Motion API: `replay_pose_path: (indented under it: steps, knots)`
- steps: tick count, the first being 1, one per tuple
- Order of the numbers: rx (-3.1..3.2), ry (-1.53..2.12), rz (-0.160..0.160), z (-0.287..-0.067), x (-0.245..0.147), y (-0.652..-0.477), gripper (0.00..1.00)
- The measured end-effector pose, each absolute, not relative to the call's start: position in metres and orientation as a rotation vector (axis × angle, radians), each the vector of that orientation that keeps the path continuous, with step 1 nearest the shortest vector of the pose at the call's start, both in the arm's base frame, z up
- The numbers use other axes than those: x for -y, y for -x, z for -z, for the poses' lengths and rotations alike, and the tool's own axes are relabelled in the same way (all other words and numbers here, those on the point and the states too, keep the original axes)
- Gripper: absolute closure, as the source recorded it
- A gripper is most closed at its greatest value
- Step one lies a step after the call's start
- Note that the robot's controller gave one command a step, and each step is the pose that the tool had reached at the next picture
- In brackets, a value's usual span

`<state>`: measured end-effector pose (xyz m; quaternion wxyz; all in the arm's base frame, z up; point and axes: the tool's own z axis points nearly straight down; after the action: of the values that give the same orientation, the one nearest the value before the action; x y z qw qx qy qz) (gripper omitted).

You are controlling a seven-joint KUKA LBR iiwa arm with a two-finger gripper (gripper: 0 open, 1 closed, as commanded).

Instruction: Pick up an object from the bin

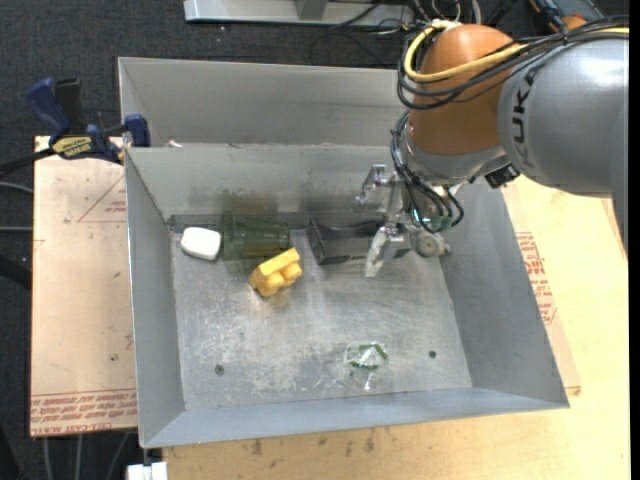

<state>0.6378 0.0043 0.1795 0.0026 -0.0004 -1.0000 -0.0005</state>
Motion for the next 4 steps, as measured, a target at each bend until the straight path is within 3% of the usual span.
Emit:
replay_pose_path:
  steps: [1, 2, 4]
  knots:
    - [3.143, 0.001, 0.001, -0.183, -0.004, -0.639, 0.0]
    - [3.162, 0.143, 0.013, -0.091, 0.006, -0.657, 1.0]
    - [3.168, 0.144, 0.009, -0.093, 0.006, -0.654, 1.0]
